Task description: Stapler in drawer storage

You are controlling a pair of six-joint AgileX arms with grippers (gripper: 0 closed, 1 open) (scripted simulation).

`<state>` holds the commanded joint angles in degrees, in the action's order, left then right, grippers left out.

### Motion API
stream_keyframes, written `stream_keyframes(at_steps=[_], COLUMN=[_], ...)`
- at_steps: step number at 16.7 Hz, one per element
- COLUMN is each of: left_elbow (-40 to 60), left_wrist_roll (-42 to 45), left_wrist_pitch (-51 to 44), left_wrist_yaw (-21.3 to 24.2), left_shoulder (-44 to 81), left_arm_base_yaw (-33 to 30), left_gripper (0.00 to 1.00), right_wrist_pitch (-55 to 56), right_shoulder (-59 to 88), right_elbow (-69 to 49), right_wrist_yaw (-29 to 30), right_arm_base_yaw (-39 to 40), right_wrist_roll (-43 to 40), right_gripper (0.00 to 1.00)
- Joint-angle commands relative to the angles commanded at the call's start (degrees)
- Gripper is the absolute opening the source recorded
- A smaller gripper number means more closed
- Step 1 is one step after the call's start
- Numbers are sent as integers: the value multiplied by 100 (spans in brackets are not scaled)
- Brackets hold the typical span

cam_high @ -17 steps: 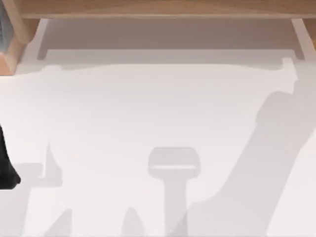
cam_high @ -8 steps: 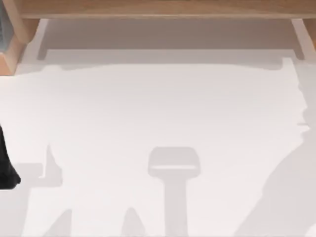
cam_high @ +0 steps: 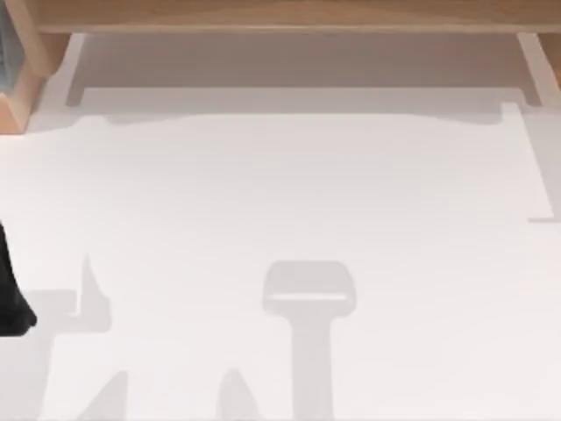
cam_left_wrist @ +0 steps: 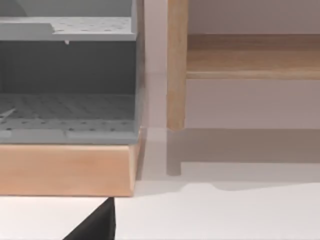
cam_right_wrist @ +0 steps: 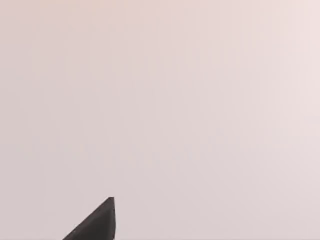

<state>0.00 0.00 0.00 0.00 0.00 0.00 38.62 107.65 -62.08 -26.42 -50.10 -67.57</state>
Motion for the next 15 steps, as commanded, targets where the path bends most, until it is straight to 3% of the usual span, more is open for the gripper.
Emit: stream_keyframes(at_steps=[3, 7, 11, 15], left_elbow=[0, 0, 0, 0], left_wrist_roll=[0, 0, 0, 0], left_wrist_pitch=[0, 0, 0, 0], left_wrist_yaw=[0, 0, 0, 0], left_shoulder=[0, 0, 0, 0], left_arm_base_yaw=[0, 0, 0, 0], left_gripper=[100, 100, 100, 100], right_wrist_pitch=[2123, 4164, 5215, 5385], right_shoulder=[-31, 271, 746, 898], right_elbow=[1360, 2813, 3583, 3719], right_wrist_yaw=[-450, -1013, -1373, -1451], right_arm_base_yaw=[-243, 26, 560, 727], right_wrist_roll=[-1001, -1818, -2107, -2133], right_gripper=[100, 100, 100, 100])
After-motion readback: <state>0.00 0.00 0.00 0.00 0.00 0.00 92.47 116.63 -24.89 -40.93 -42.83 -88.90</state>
